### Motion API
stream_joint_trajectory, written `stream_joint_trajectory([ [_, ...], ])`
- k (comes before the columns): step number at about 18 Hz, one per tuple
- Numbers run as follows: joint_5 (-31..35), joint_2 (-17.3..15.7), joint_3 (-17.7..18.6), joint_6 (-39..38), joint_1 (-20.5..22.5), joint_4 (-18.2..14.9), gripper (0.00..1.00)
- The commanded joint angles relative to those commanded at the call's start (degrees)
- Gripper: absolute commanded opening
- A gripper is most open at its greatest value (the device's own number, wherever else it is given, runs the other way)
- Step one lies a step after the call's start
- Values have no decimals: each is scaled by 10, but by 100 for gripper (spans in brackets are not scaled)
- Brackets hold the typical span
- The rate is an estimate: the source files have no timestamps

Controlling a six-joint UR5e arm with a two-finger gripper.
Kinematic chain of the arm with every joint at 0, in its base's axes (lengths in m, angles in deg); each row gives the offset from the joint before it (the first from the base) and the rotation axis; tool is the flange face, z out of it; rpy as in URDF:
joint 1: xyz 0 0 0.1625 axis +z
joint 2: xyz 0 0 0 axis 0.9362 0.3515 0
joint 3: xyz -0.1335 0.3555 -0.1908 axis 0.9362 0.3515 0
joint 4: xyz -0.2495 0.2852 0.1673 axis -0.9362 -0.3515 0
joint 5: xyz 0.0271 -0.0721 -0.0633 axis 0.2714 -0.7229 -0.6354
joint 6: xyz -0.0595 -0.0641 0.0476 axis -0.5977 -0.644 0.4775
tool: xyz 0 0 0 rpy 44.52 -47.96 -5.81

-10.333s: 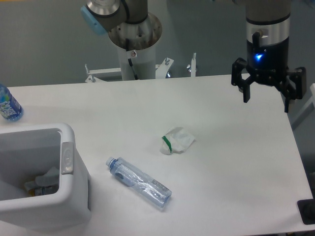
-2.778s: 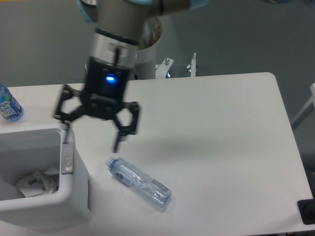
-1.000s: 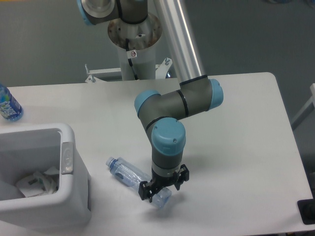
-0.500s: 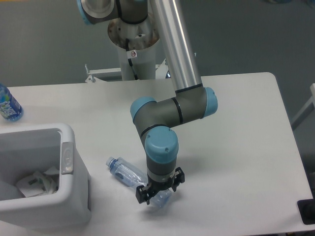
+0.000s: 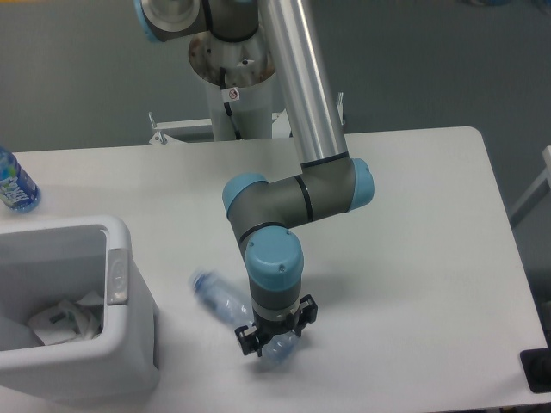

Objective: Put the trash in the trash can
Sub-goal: 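Close the gripper on the bottle and lift it upright, then carry the bottle over the bin and lower it inside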

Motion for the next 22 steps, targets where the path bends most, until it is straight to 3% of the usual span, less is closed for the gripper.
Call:
stream_joint_trajectory([
  [4,0,-1,2,3,-1,0,52],
  [8,-1,-8,-3,6,0,0,52],
  [12,-8,-39,-23,10,8,-1,52],
  [15,-68,-61,-49,12,31,-1,52],
  [18,-134,-106,-57,11,61,3,52],
  [22,-249,-142,-106,6,94,12,52],
])
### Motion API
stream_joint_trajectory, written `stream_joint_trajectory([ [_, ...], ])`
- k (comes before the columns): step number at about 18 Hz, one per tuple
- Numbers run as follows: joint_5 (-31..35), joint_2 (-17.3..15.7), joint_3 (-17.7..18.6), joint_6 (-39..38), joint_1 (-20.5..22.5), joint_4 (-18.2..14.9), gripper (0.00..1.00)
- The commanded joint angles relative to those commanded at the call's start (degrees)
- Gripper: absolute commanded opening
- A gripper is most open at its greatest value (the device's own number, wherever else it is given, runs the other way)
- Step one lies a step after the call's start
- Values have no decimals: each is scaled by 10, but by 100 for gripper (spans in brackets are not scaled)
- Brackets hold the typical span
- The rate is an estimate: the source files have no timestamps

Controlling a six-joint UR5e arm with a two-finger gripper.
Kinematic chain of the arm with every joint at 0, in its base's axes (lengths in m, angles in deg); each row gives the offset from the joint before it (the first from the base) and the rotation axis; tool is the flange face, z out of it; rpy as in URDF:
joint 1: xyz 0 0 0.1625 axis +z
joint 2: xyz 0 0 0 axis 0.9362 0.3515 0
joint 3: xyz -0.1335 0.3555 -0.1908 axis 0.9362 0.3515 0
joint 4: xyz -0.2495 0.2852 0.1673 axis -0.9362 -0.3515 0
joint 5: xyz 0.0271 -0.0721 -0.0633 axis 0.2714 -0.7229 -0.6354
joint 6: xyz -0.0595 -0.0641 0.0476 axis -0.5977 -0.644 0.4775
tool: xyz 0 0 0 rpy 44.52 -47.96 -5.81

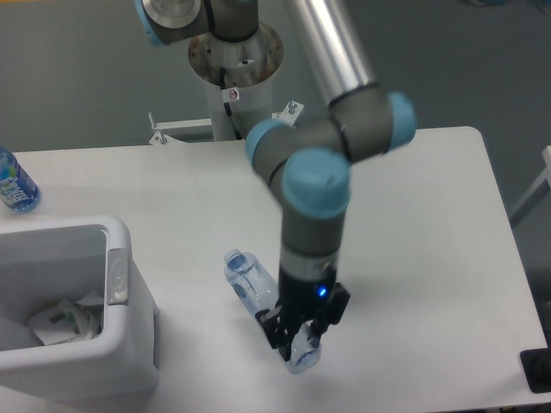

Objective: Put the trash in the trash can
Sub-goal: 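Carry the bottle over the bin and lower it inside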

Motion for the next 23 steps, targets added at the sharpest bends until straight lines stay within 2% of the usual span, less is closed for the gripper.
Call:
stream_joint_trajectory([
  [2,-33,-8,-25,3,6,7,52],
  [6,-48,-12,-73,1,2,39,52],
  [10,-82,-19,-105,0,-8,43,52],
  [19,-81,-23,-96,6,-108,54,52],
  [23,-81,-11,-85,50,-157,54,52],
])
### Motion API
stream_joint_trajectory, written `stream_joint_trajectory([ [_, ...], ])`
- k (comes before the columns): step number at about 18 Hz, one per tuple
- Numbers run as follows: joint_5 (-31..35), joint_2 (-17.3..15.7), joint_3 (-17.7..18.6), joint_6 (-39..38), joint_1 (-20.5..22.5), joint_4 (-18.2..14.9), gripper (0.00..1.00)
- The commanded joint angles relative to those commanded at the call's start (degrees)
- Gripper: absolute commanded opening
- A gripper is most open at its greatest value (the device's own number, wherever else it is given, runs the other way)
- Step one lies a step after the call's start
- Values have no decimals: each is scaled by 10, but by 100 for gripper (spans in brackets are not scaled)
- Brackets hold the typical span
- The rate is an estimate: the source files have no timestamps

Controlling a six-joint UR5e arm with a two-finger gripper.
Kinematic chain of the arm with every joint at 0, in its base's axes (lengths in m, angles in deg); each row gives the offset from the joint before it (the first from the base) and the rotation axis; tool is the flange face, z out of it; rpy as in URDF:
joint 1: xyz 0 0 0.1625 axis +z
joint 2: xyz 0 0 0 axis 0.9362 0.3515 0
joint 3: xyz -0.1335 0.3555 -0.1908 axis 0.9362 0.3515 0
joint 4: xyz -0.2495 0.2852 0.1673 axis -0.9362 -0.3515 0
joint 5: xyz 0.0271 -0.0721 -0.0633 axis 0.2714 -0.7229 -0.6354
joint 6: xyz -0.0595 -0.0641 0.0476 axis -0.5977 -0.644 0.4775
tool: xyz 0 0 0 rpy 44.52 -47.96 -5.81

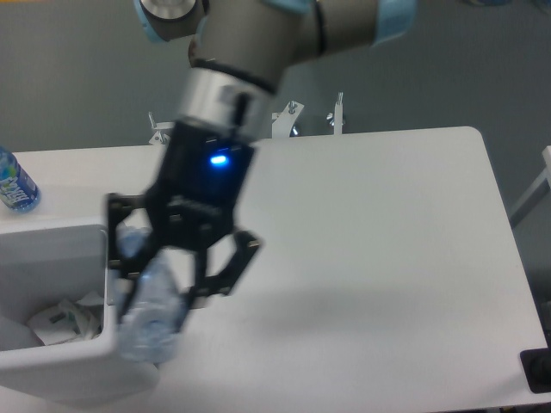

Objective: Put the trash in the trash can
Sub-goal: 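Carry the bottle over the bin and lower it inside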

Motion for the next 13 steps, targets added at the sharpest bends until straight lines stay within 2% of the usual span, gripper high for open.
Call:
stream_joint_trajectory([
  [6,0,13,3,3,-32,3,53],
  [7,0,14,3,4,-35,4,58],
  [9,0,13,2,10,-35,4,100],
  [13,0,6,3,16,-34,4,100],
])
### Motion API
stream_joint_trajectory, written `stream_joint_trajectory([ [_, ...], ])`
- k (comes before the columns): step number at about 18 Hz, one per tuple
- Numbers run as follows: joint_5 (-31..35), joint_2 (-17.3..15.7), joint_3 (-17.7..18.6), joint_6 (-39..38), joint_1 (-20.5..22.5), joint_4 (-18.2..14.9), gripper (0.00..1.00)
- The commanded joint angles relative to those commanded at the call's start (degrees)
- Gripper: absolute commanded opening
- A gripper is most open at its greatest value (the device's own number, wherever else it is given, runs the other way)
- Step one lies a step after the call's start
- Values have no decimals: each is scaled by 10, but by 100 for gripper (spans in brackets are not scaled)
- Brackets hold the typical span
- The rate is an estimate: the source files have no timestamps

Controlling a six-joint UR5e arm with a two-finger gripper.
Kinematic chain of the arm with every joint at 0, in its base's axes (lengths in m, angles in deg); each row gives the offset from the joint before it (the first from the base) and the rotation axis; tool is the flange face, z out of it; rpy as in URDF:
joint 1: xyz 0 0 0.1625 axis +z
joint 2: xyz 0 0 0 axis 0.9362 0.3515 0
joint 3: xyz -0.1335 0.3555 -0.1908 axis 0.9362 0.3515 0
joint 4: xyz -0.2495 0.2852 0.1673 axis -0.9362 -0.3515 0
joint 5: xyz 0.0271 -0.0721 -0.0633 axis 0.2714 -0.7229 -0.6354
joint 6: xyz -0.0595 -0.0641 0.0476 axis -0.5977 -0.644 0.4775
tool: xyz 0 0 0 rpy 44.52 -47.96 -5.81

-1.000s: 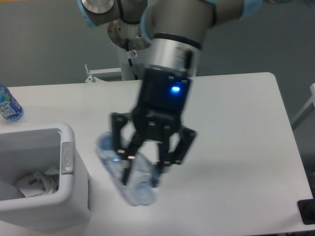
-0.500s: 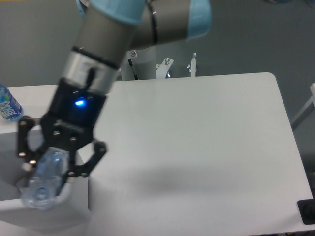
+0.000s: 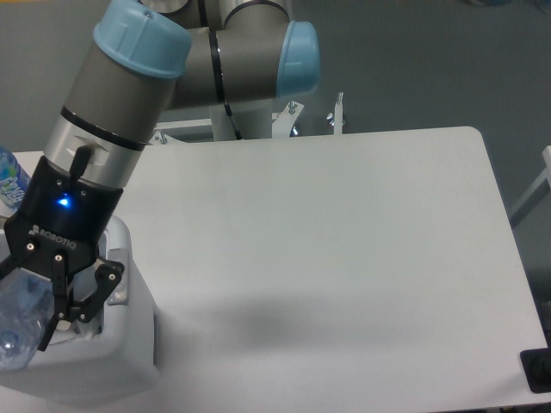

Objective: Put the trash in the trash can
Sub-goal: 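Carry the bottle over the bin and lower it inside, then open the gripper to release the bottle and raise it away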

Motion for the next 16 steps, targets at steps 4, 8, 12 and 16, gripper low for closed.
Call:
stream_joint_trajectory([
  [4,38,-16,-1,-1,20,-1,100],
  [8,107,-29,-8,3,63,-3,100],
  [12,159,-41,-7,60,110,-8,100],
  [16,228,-58,5,136,145,-44,100],
])
